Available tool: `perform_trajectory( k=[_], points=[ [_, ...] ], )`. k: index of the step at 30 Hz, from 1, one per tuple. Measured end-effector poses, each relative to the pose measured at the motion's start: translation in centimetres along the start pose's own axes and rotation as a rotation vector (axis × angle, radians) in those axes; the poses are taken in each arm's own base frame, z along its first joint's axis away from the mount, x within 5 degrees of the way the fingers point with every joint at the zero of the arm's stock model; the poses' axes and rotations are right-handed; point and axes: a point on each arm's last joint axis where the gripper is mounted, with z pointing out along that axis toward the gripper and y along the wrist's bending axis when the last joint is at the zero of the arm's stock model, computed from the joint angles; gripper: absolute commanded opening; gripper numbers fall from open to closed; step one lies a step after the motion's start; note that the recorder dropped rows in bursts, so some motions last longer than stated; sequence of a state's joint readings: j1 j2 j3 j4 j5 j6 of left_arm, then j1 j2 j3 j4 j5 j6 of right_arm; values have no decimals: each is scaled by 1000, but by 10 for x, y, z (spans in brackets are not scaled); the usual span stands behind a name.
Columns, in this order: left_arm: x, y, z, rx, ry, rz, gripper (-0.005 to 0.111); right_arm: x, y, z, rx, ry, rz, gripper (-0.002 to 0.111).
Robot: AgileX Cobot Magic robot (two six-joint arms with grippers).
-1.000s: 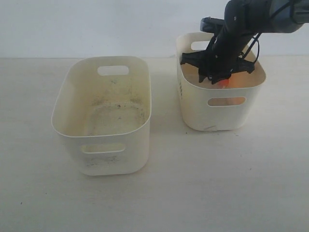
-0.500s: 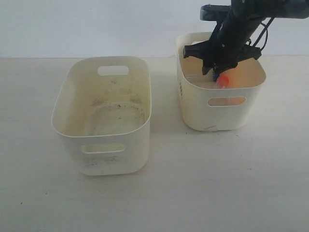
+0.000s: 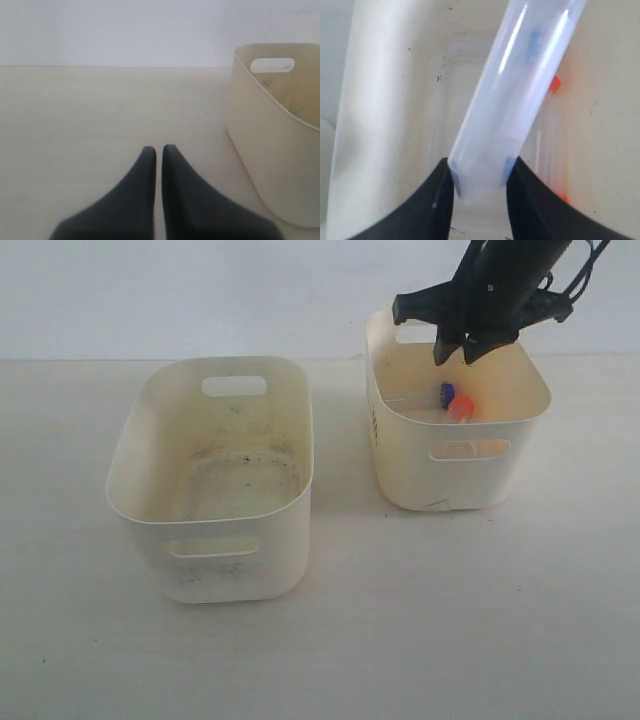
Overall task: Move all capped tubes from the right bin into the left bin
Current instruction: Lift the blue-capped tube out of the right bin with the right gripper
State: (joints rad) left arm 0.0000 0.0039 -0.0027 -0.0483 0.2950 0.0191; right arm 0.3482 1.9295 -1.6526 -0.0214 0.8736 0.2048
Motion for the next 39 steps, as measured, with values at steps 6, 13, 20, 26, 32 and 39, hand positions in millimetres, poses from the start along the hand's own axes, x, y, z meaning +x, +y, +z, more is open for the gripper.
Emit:
perform_trajectory(
  k=[6,13,20,26,32,39],
  points=[
    [0,0,0,0,0,0,4,3,-1,-22,-4,-12,-27,0],
    [0,0,0,0,0,0,4,20,-4,-33,-12,-11,-44,0],
    [0,0,0,0,0,0,4,37,-6,-36,-23,5,-56,0],
    [0,0,0,0,0,0,4,49,-5,-40,-56,-7,-113,0],
    [0,0,0,0,0,0,4,61,-6,-51,-71,-48,-233,0],
    [0,0,0,0,0,0,4,76,-10,-51,-68,-63,-328,0]
  ],
)
